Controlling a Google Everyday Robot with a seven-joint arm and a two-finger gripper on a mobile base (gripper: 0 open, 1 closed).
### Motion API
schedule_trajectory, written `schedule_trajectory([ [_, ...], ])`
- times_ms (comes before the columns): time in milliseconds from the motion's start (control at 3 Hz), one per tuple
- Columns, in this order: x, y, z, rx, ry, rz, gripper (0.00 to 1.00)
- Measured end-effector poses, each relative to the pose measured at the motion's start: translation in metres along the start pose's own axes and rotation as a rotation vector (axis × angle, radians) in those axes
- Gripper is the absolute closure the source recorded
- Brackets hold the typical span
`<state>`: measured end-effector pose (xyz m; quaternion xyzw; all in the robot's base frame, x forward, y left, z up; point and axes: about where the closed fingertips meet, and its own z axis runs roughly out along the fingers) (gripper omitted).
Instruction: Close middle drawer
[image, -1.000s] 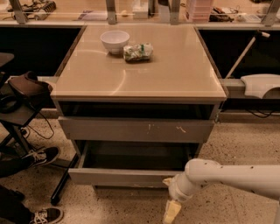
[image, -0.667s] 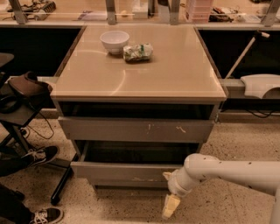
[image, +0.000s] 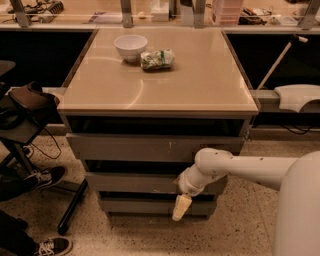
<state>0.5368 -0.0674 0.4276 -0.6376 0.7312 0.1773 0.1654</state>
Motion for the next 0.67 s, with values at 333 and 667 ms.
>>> schedule_trajectory([
  [333, -0.0063, -0.0102, 0.0022, 0.005, -0.014, -0.006, 0.00],
  [667, -0.0064, -0.0102, 0.0023, 0.005, -0.014, -0.006, 0.00],
])
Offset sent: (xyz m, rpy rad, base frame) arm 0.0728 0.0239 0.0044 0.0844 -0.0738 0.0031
